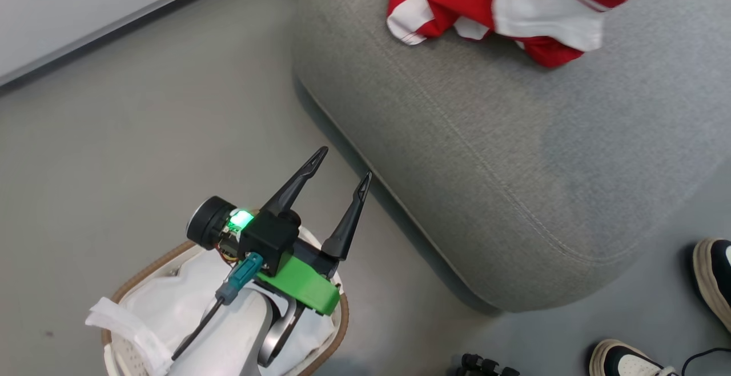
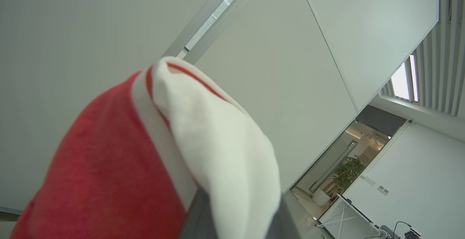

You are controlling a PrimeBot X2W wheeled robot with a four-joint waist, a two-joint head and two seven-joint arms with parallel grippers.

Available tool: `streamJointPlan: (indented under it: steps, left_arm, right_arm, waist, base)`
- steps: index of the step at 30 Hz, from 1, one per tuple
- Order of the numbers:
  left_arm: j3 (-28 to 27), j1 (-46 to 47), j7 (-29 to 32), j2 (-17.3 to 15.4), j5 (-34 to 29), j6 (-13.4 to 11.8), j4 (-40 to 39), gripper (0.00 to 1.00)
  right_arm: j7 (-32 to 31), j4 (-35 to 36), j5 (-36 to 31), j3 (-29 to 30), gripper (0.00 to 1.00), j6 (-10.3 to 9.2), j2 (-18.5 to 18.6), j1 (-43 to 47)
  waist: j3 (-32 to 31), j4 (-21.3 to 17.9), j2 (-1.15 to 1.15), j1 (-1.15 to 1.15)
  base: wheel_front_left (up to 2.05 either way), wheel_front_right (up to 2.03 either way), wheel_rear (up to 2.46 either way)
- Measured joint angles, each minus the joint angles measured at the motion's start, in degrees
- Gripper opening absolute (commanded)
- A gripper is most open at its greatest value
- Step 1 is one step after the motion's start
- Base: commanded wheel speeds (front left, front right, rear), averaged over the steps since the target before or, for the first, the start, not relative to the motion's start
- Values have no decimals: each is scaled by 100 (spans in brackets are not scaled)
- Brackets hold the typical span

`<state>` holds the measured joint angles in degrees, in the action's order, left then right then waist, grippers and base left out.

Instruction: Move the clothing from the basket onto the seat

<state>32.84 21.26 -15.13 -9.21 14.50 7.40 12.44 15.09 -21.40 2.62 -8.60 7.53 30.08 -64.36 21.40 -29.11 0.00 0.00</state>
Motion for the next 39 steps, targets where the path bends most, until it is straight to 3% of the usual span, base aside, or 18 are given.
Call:
streamJointPlan:
  steps: [5, 25, 26, 27, 28, 29, 39]
  left_arm:
    - [40, 126, 0, -82, 0, 0, -30, 100]
    - [-85, 524, 0, -186, -1, 0, -115, 100]
    - [-103, 524, 0, -192, 0, 0, -100, 100]
    - [-121, 524, 0, -196, 0, 0, -92, 100]
    - [-141, 524, 0, -196, 0, 0, -86, 100]
    - [-159, 524, 0, -194, 0, 0, -77, 100]
    - [-411, 291, 0, 12, 0, 0, 90, 100]
  right_arm:
    - [0, -419, -230, 371, 0, 0, 80, -111]
    - [0, -2348, -804, 1801, 0, 0, -956, 1247]
    - [0, -2384, -828, 1902, 15, 0, -1002, 1340]
    - [0, -2388, -832, 2016, 42, 0, -1058, 1438]
    - [0, -2379, -851, 2101, 78, 0, -1106, 1519]
    - [0, -2351, -878, 2227, 100, 0, -1154, 1630]
    - [0, -1747, -1029, 3062, 100, 0, -1503, 2979]
  waist:
    - [281, 269, 0, 0]
    - [1465, 1170, 0, 1]
    - [1483, 1198, 0, 1]
    - [1485, 1216, 0, 1]
    - [1475, 1222, 0, 1]
    - [1453, 1227, 0, 0]
    - [911, 1154, 0, 0]
  base:
    - [0, 0, 0]
    - [0, 0, 0]
    - [0, 0, 0]
    - [0, 0, 0]
    - [0, 0, 0]
    - [0, 0, 0]
    - [0, 0, 0]
